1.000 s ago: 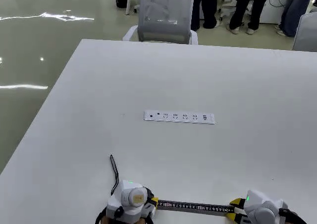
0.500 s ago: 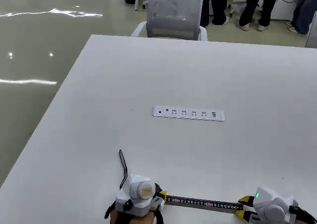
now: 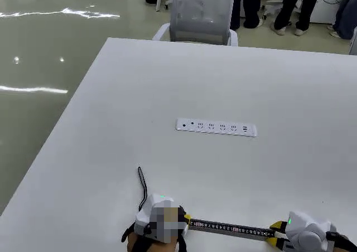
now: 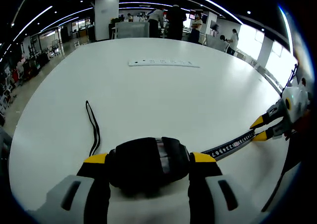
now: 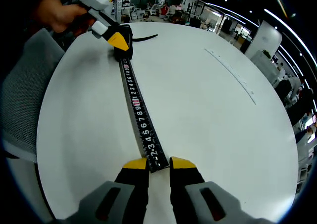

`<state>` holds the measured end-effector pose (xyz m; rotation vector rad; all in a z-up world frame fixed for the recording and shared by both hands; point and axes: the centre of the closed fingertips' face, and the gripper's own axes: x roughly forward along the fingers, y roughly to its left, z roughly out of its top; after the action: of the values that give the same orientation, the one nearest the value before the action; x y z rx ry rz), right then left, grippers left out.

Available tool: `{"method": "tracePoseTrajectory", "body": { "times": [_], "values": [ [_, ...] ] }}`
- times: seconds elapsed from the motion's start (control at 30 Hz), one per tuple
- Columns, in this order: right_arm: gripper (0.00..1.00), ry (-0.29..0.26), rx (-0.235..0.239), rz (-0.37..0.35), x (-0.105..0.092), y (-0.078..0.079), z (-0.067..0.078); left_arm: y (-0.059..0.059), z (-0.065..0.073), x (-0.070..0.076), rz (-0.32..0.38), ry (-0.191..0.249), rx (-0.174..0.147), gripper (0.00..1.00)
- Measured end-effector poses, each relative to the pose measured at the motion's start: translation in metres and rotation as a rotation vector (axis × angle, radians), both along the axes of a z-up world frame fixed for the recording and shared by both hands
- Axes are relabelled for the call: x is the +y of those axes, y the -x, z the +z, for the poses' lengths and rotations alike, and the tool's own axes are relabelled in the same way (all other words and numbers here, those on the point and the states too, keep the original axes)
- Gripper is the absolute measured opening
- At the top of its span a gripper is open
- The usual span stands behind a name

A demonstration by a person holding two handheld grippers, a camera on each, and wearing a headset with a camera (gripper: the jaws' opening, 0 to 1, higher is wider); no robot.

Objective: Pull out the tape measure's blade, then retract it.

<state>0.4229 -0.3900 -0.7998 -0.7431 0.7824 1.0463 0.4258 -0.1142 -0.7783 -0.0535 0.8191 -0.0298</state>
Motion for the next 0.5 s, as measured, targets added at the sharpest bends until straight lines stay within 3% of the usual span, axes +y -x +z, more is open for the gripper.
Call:
{"method": "tracePoseTrajectory", "body": {
  "times": [0.5],
  "values": [
    [0.14, -0.004, 0.012, -0.007, -0.0009, -0.0006, -0.0019, 0.0, 0.0005, 0.0003, -0.01, 0.004, -0.006, 0.6]
  ]
}}
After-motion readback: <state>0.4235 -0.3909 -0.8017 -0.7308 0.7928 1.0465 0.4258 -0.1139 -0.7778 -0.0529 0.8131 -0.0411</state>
